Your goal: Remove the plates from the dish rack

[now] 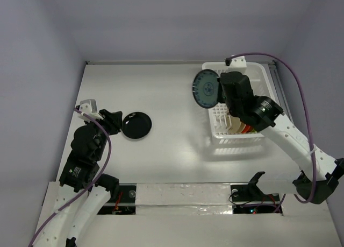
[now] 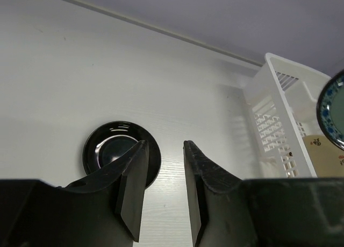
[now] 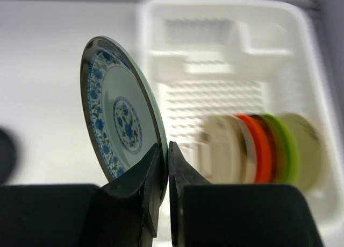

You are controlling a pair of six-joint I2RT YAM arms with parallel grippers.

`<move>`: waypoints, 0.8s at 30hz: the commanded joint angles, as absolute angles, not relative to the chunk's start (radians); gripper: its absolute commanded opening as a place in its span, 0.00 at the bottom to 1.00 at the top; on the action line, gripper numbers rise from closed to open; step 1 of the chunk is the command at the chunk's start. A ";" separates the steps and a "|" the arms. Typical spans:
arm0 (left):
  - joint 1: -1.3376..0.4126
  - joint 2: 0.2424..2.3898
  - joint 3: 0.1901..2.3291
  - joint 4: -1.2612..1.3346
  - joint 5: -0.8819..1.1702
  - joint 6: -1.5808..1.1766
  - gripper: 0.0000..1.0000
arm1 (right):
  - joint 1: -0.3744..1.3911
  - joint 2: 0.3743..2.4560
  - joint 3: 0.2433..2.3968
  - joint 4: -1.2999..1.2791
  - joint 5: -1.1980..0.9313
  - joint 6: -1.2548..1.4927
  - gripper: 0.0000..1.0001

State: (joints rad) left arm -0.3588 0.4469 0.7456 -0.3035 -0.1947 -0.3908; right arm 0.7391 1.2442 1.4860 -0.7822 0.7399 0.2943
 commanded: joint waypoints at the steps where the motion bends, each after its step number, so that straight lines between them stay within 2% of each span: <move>1: -0.353 0.446 0.741 -0.264 -0.198 -0.391 0.30 | 0.790 1.330 1.468 -0.452 0.514 0.340 0.00; 6: -0.344 0.436 0.741 -0.267 -0.210 -0.394 0.31 | 0.851 1.558 1.477 -0.166 0.203 0.465 0.00; 10: -0.344 0.436 0.741 -0.265 -0.206 -0.394 0.31 | 0.906 1.803 1.615 -0.121 0.169 0.549 0.00; 14: -0.344 0.439 0.739 -0.267 -0.202 -0.393 0.31 | 0.907 1.948 1.690 -0.066 0.117 0.638 0.00; 21: -0.344 0.434 0.738 -0.262 -0.198 -0.391 0.31 | 0.907 2.089 1.681 -0.032 0.054 0.729 0.00; 23: -0.344 0.434 0.738 -0.262 -0.196 -0.391 0.31 | 0.916 2.109 1.655 -0.018 0.049 0.752 0.03; 24: -0.334 0.434 0.738 -0.262 -0.196 -0.390 0.31 | 0.916 2.109 1.625 -0.011 0.051 0.756 0.08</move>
State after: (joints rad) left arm -0.3489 0.4427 0.7456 -0.3035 -0.1986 -0.3912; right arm 0.9123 2.1094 1.6379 -0.1253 0.0906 0.6937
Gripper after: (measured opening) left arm 0.306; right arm 0.122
